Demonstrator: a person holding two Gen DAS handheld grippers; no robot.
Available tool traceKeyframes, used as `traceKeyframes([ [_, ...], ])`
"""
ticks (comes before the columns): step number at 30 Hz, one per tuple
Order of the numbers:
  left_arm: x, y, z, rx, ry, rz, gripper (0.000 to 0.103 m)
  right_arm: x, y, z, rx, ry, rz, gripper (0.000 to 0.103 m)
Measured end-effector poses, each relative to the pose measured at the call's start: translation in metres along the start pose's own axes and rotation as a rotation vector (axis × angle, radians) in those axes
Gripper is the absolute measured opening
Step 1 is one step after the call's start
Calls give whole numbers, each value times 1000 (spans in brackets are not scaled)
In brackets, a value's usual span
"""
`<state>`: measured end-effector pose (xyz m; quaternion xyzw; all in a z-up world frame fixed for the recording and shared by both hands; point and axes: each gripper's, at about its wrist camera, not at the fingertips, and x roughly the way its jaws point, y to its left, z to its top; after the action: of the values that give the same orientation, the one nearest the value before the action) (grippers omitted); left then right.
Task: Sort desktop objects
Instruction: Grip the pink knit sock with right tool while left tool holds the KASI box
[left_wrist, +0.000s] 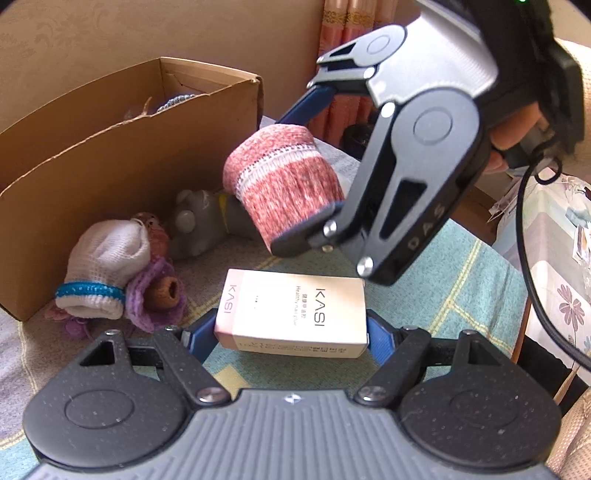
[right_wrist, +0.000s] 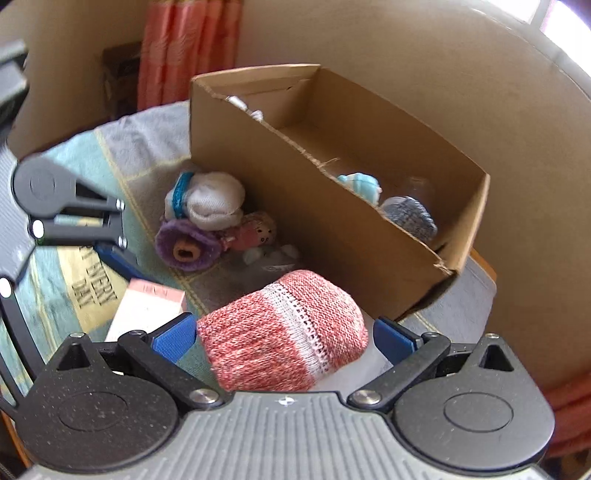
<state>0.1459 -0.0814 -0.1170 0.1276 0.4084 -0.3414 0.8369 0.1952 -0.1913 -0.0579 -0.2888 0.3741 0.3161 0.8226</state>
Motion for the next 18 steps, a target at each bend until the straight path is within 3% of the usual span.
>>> traceKeyframes([
  [6,-5,-3,-3,1,3,5,80,7,6,-1,-67,38,-8,100],
  [10,-11,-1,-6,-1,-1,3,80,7,10,-1,-94,54,-15,87],
  [18,-27,0,-8,-12,-17,5,80,-5,3,3,-49,39,-4,82],
])
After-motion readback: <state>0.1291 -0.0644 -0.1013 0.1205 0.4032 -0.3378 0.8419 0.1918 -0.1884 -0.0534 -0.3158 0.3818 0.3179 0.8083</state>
